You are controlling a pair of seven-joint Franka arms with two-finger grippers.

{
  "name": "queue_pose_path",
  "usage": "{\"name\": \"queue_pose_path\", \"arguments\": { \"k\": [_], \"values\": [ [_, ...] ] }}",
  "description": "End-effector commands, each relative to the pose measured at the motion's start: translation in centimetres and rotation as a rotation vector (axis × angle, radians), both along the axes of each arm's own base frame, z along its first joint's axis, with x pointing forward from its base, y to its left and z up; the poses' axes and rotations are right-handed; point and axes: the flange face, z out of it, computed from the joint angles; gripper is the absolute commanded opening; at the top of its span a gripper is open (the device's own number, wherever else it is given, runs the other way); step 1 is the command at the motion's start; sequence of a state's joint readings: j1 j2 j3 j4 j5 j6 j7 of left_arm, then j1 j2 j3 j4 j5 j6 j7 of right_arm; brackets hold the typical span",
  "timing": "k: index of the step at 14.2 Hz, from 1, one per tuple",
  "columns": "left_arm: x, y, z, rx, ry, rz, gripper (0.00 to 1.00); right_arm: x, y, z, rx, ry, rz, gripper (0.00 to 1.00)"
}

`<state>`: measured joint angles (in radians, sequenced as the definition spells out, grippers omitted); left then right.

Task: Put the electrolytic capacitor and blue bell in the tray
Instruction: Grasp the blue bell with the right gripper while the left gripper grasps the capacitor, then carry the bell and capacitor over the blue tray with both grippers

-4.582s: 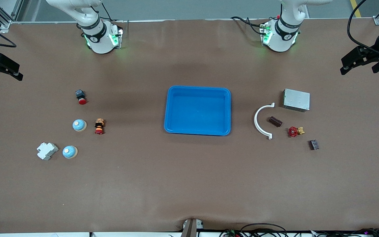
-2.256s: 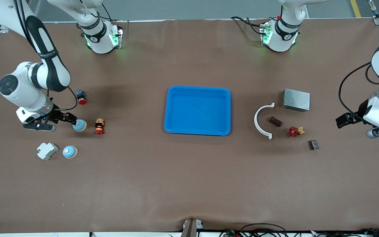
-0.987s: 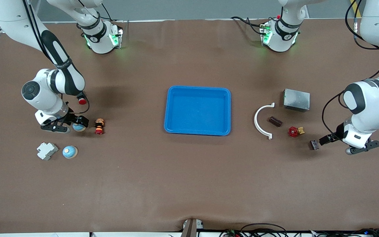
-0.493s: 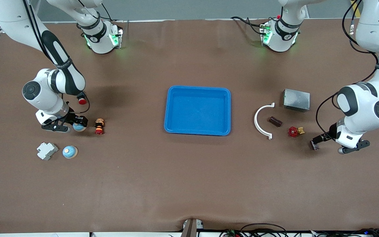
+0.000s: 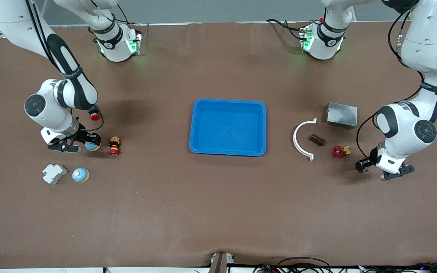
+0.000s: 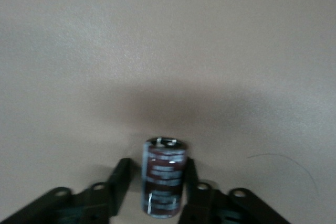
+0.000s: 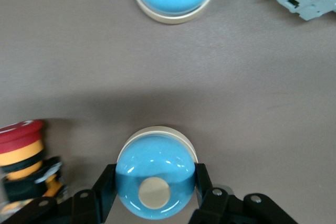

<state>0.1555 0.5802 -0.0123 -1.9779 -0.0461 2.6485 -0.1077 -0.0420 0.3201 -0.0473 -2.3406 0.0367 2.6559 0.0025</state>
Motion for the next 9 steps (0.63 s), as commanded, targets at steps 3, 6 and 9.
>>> {"name": "queue_pose_path", "arguments": {
  "k": [3, 6, 9],
  "values": [
    [0.5, 0.0, 2.3, -0.007, -0.038, 0.011, 0.0, 1.1, 4.7, 8.1, 0.027, 0.058, -0.082, 0.0],
    [1.2, -1.0, 6.1, -0.025, -0.005, 0.006, 0.0, 0.4, 11.2, 11.1, 0.024, 0.057, -0.146, 0.0],
    [1.9, -3.2, 9.0, -0.059, 0.058, 0.053, 0.0, -0.4, 18.0, 14.8, 0.017, 0.067, -0.227, 0.0]
  ]
}}
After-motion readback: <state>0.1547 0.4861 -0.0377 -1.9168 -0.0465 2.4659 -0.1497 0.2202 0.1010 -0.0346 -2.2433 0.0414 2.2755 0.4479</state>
